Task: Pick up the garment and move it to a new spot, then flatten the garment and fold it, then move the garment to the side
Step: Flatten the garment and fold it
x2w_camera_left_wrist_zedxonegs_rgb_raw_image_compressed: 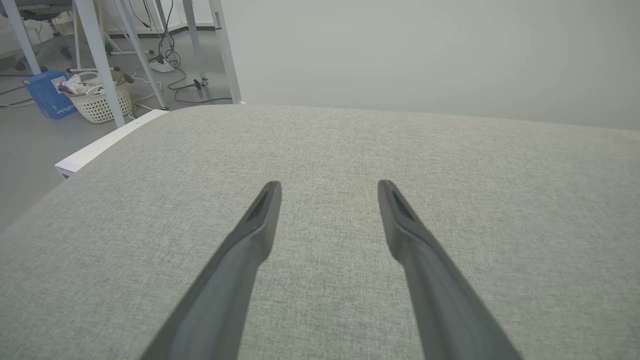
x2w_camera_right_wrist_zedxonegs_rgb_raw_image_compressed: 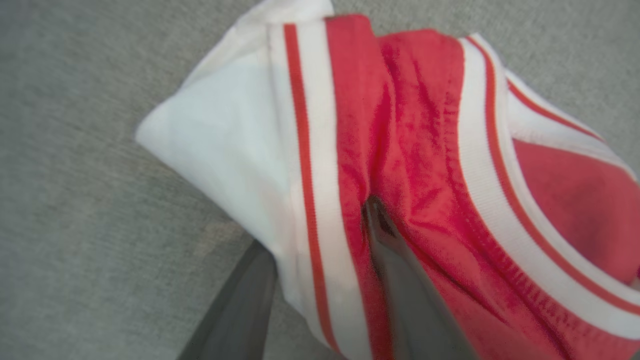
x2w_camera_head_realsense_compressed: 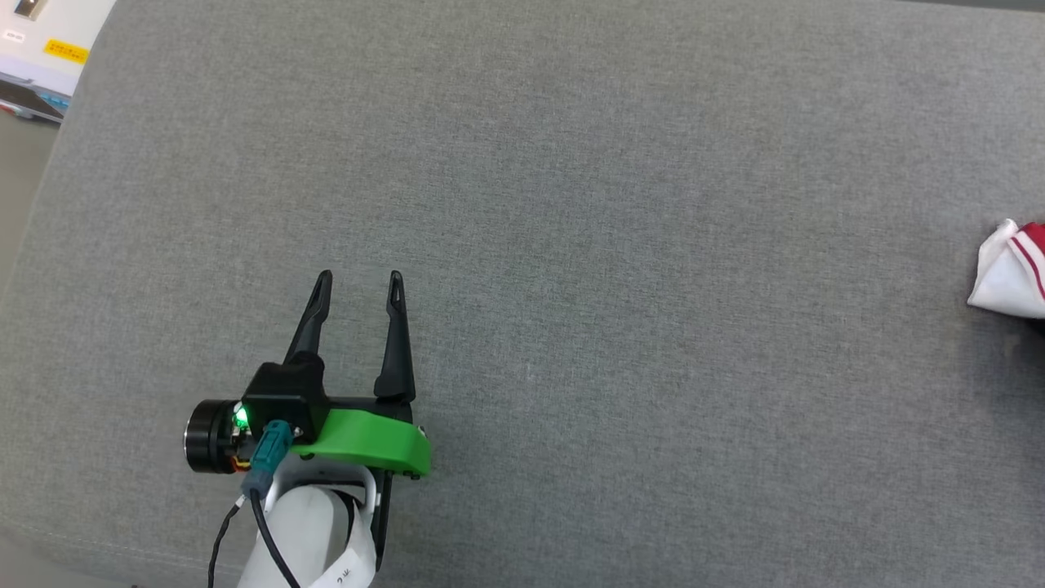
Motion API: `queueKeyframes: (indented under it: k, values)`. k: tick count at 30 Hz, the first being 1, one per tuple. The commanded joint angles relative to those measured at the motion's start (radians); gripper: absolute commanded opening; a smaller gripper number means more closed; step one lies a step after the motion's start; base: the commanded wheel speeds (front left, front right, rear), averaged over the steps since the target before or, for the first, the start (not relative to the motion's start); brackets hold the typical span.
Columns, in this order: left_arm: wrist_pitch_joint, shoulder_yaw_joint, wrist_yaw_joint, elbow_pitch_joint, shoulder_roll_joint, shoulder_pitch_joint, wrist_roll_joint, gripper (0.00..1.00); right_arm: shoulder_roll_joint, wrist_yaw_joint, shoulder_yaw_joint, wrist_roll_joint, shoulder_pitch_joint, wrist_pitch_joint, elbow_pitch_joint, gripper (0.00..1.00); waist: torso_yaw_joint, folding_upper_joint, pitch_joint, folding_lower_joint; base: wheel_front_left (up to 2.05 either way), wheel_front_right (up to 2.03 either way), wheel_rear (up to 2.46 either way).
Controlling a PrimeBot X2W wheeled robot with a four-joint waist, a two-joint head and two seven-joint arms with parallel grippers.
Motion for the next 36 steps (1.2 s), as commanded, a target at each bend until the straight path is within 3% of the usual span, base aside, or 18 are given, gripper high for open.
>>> queueKeyframes:
  k: [1, 9, 15, 20, 28, 36]
  values:
    - [-0.006, 0.006, 0.008, 0.003, -0.003, -0.001, 0.0, 1.0, 0.041, -0.002, 0.021, 0.023, 0.015, -0.039, 0.014, 0.0, -0.01, 0.0001, -0.026, 0.0, 0.0, 0.0, 0.0]
    - [-0.006, 0.035, 0.001, 0.005, -0.003, 0.047, 0.01, 1.0, 0.006, -0.002, -0.075, 0.152, 0.018, -0.233, -0.119, 0.0, -0.045, 0.0001, -0.123, 0.0, 0.0, 0.0, 0.0]
    - [-0.006, 0.05, -0.01, 0.006, -0.003, 0.074, 0.018, 1.0, -0.04, -0.002, -0.163, 0.223, 0.043, -0.272, -0.262, 0.0, -0.056, 0.0001, -0.168, 0.0, 0.0, 0.0, 0.0]
    - [-0.006, 0.049, -0.016, 0.005, -0.003, 0.081, 0.018, 1.0, -0.025, -0.002, -0.196, 0.23, 0.061, -0.258, -0.369, 0.0, -0.039, 0.0001, -0.181, 0.0, 0.0, 0.0, 0.0]
    - [-0.006, 0.042, -0.014, -0.006, -0.003, 0.071, 0.014, 1.0, 0.113, -0.002, -0.11, 0.208, -0.01, -0.178, -0.463, 0.0, 0.012, 0.0001, -0.145, 0.0, 0.0, 0.0, 0.0]
    - [-0.006, 0.027, -0.004, -0.012, -0.003, 0.039, -0.002, 1.0, 0.324, -0.002, 0.083, 0.232, -0.183, -0.129, -0.394, 0.0, 0.058, 0.0001, -0.075, 0.0, 0.0, 0.0, 0.0]
